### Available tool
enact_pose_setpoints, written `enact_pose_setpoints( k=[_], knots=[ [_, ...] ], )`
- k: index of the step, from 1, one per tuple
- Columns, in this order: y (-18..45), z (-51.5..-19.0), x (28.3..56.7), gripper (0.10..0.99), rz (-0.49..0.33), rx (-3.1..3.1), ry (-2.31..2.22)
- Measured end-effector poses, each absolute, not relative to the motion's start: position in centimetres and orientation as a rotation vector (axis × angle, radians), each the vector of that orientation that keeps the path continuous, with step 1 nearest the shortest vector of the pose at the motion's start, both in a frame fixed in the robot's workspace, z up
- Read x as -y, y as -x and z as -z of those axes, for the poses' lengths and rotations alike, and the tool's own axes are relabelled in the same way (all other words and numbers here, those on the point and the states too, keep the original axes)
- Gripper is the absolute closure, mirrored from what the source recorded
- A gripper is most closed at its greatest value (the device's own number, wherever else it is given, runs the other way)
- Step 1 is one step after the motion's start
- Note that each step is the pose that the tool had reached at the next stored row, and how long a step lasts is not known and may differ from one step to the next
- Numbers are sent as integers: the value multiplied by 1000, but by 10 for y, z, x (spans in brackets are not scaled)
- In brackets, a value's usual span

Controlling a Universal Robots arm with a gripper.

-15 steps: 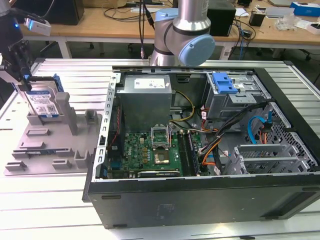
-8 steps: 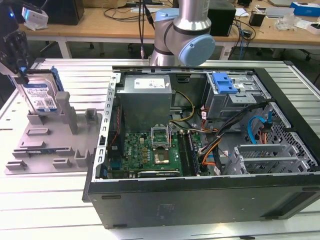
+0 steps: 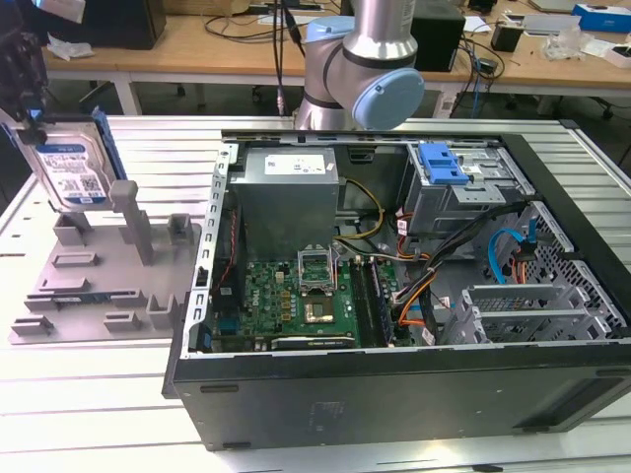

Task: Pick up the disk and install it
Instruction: 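Pick up the disk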

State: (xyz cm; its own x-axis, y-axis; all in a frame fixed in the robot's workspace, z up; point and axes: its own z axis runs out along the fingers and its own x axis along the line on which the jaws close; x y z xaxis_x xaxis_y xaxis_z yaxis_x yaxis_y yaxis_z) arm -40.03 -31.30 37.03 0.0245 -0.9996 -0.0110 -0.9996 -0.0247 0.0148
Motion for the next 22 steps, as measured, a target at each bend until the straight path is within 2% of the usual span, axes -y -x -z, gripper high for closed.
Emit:
enact_pose_setpoints(
  k=[13,22],
  knots=[
    [400,-424,313,718,32,2196,-2251],
    [400,-473,313,718,32,2198,-2253]
  ],
)
